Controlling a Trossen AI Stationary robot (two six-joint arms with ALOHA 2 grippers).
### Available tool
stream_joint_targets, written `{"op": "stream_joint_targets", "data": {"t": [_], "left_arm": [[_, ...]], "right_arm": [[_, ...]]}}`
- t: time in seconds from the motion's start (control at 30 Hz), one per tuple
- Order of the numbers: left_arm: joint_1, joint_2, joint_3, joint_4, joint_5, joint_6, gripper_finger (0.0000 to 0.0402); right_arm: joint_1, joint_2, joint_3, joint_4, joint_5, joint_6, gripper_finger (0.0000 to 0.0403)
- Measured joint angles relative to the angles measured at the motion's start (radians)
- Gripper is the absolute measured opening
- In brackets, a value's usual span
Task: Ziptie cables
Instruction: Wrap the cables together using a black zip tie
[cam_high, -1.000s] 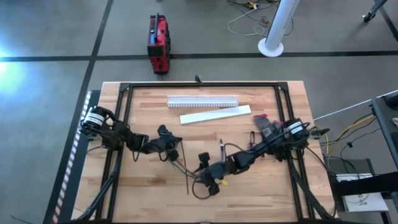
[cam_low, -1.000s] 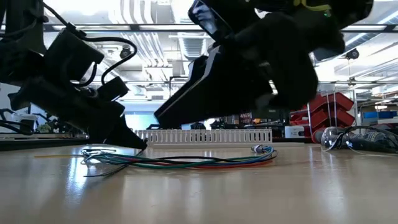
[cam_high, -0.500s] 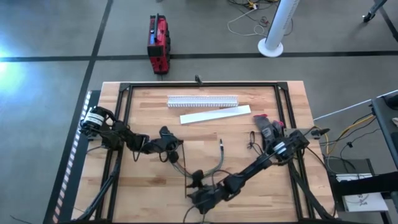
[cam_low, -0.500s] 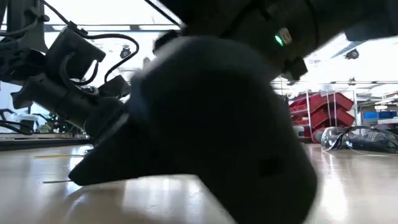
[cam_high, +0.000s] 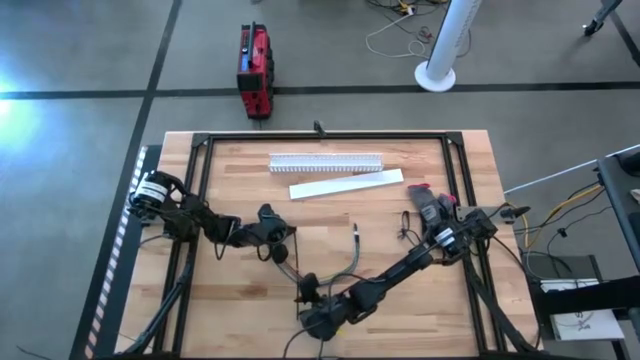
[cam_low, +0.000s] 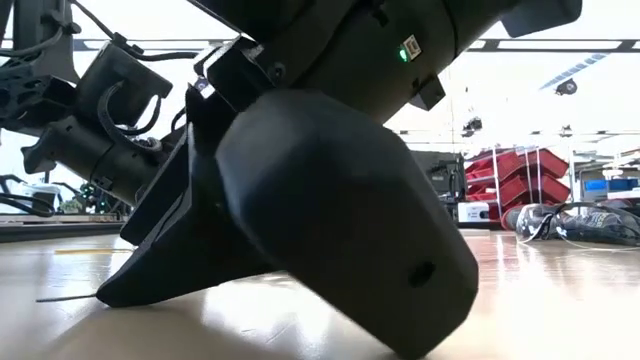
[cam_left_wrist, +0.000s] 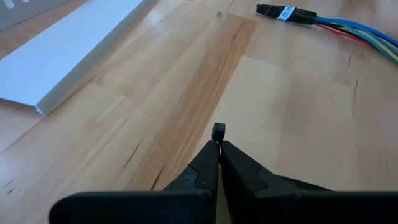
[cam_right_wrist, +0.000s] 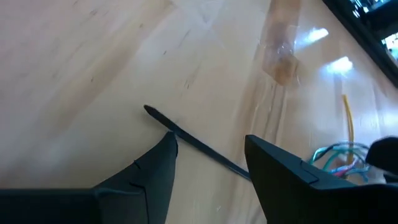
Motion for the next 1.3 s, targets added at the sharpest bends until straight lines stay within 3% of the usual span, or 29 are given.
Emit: {"op": "stream_joint_targets", "data": {"t": [0.23, 0.67, 1.3], "left_arm": [[0.0, 0.0, 0.0, 0.0, 0.0, -0.02, 0.0], [0.0, 0.001, 0.0, -0.002, 0.0, -0.054, 0.0], [0.0, 0.001, 0.0, -0.003, 0.0, -0.037, 0.0]], "right_arm": [[0.003, -0.007, 0.017, -0.021, -0.09, -0.11, 0.0178], [-0.018, 0.047, 0.049, 0.0, -0.108, -0.22, 0.0156], [-0.044, 0.032, 0.046, -0.029, -0.026, 0.019, 0.0065]]}}
